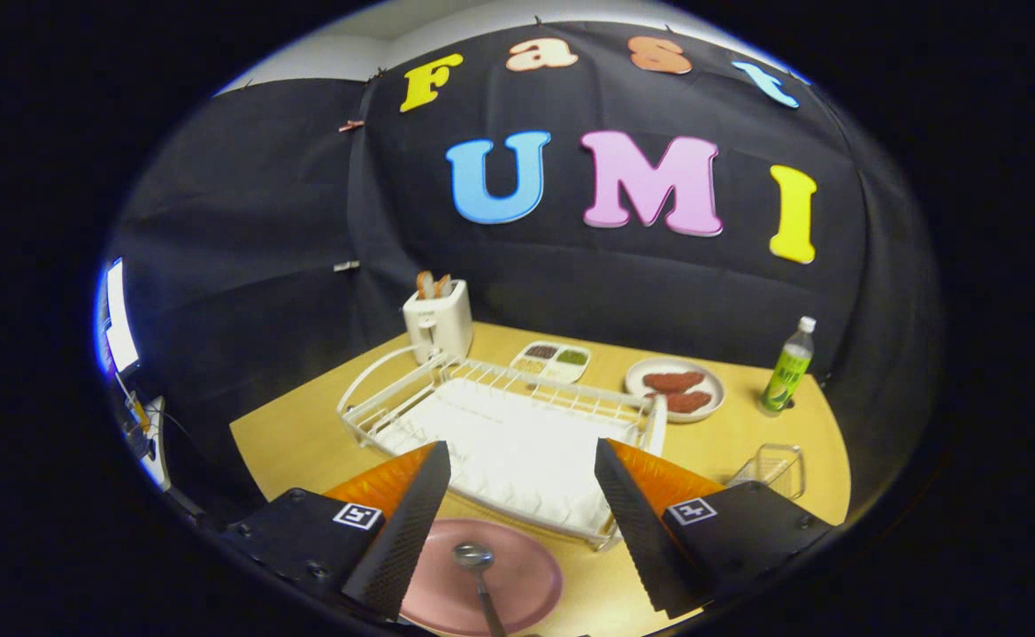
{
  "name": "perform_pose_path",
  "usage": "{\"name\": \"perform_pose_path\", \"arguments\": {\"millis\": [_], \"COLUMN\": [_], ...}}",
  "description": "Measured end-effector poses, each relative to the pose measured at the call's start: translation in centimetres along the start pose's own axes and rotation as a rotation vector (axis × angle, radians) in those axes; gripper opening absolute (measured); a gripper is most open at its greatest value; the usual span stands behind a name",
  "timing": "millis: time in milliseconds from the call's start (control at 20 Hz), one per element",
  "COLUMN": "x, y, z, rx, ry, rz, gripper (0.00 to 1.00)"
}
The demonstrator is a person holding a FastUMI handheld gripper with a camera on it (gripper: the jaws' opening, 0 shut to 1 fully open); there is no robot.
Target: Take the plate from the dish rack, then take the spoon from the basket and place it into the plate.
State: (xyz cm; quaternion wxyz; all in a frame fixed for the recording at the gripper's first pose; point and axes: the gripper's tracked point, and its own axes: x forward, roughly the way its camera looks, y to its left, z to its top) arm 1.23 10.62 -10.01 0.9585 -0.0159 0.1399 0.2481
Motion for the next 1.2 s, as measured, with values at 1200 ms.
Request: {"name": "perform_pose_path", "arguments": {"millis": [1200], "x": [-16.6], "y": [-23.6], "z": [11.0], "rx": [0.157], "ry": [-0.298], "rz": [-0.303], "gripper": [0.98]}}
